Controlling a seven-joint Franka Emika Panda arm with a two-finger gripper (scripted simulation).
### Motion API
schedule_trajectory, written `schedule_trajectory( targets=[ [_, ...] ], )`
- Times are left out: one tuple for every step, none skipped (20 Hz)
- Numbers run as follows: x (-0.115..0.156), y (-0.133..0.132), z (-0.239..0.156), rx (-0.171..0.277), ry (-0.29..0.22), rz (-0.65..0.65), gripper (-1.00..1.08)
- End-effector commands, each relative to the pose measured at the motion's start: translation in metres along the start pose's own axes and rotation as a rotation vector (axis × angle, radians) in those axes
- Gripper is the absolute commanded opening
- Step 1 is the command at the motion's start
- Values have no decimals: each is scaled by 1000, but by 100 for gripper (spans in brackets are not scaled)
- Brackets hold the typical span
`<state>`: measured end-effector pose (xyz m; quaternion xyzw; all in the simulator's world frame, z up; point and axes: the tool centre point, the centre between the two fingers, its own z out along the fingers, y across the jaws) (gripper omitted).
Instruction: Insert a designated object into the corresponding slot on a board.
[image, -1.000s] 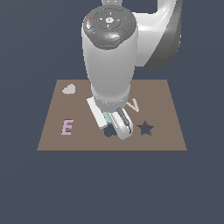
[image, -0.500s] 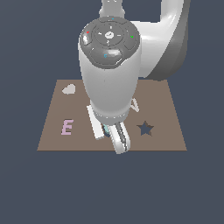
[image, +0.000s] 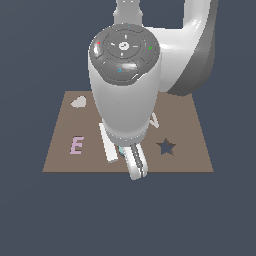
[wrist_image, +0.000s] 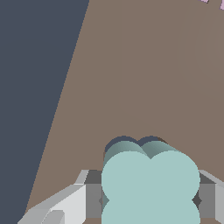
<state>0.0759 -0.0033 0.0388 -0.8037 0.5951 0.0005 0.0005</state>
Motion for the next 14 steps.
schedule_trajectory(
  targets=[
    [0,0,5,-1,0,2,-100],
    [1,0,7,-1,0,3,-100],
    [1,0,8,-1,0,3,-100],
    [1,0,8,-1,0,3,-100],
    [1,0,8,-1,0,3,100],
    [1,0,8,-1,0,3,100],
    [1,0,8,-1,0,3,100],
    [1,0,8,-1,0,3,100],
    [1,0,8,-1,0,3,100],
    [1,0,8,-1,0,3,100],
    [1,0,8,-1,0,3,100],
    [1,0,8,-1,0,3,100],
    [1,0,8,-1,0,3,100],
    [1,0,8,-1,0,3,100]
  ],
)
